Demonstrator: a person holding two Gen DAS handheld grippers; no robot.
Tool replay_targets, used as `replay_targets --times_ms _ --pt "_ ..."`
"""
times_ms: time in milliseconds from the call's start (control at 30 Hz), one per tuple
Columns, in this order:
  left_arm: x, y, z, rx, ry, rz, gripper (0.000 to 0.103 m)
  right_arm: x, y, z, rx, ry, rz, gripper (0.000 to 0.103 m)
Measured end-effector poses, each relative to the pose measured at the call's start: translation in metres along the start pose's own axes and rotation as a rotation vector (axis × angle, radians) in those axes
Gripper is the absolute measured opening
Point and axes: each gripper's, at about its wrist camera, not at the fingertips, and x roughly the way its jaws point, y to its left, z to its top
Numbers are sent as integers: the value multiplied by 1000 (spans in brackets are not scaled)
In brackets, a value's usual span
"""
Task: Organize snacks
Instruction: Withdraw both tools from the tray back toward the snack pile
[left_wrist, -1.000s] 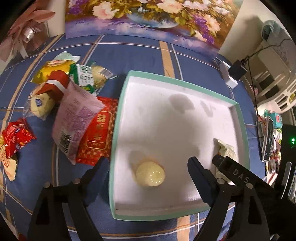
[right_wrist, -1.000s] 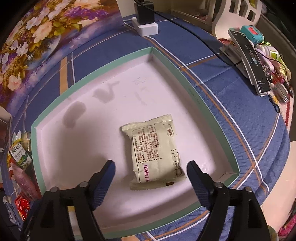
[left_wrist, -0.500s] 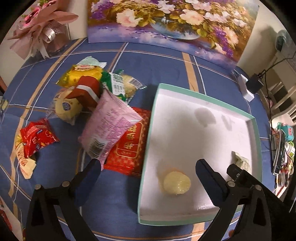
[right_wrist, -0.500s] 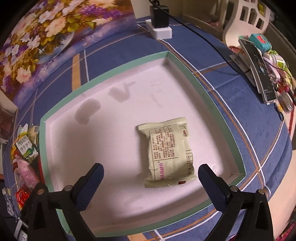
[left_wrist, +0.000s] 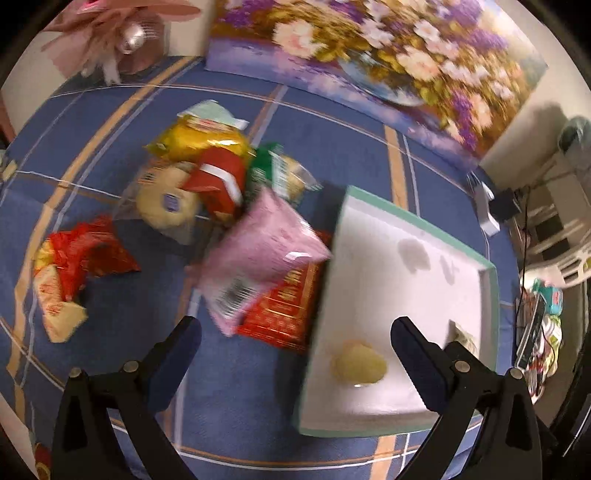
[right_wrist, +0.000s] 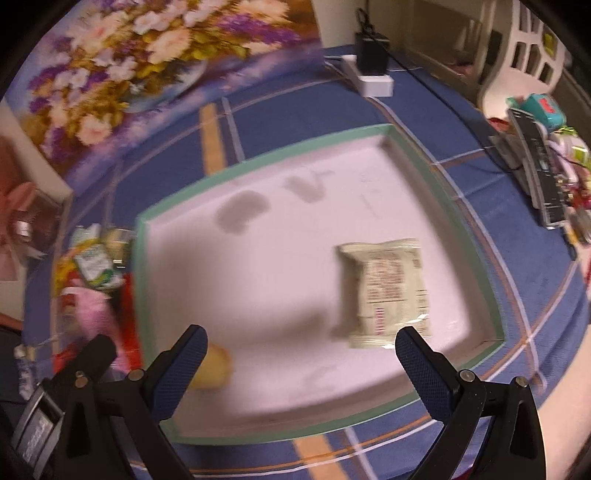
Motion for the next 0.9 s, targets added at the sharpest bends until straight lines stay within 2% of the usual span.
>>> replay_targets --times_ms 200,400,733,900 --pt "-18 39 13 -72 -44 122 102 -9 21 -4 -48 -40 10 103" --pt "-29 95 20 -203 -51 173 102 -6 49 -15 -108 -24 22 103" --pt "-29 187 18 -445 -24 195 102 7 115 -39 -241 19 128 103" --pt "-19 210 16 -502 -11 181 102 14 147 -53 -296 29 152 103"
